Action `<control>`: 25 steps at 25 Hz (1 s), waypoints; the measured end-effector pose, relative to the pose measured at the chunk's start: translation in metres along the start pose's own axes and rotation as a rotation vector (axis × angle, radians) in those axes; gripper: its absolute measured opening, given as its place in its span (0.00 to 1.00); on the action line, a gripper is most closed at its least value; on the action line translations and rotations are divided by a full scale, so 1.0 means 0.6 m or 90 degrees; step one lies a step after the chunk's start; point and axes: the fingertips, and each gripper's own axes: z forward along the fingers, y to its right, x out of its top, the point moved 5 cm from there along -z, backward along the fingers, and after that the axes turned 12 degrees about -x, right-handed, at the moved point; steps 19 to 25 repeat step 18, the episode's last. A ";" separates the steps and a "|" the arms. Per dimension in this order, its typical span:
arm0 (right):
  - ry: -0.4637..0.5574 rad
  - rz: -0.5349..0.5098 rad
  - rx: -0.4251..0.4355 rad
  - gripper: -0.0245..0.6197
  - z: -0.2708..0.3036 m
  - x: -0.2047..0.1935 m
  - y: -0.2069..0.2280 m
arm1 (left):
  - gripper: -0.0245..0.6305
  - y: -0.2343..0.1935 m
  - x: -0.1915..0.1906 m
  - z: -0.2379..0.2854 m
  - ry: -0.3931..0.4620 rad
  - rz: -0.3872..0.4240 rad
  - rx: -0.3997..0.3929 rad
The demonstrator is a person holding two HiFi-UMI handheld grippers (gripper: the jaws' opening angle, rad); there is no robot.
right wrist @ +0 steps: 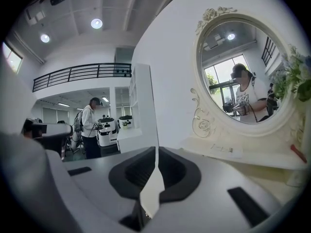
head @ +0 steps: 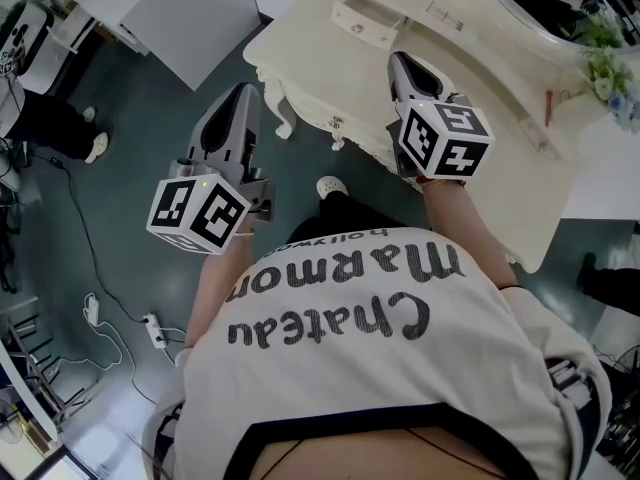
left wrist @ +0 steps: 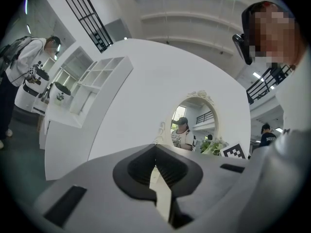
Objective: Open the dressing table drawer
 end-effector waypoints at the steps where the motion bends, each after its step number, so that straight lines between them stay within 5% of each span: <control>1: -0.003 0.001 0.001 0.10 0.000 -0.003 0.001 | 0.07 0.000 -0.001 0.000 -0.001 -0.001 0.000; 25: -0.058 0.004 -0.005 0.10 0.025 -0.055 0.024 | 0.07 -0.009 -0.022 0.016 -0.020 -0.017 0.004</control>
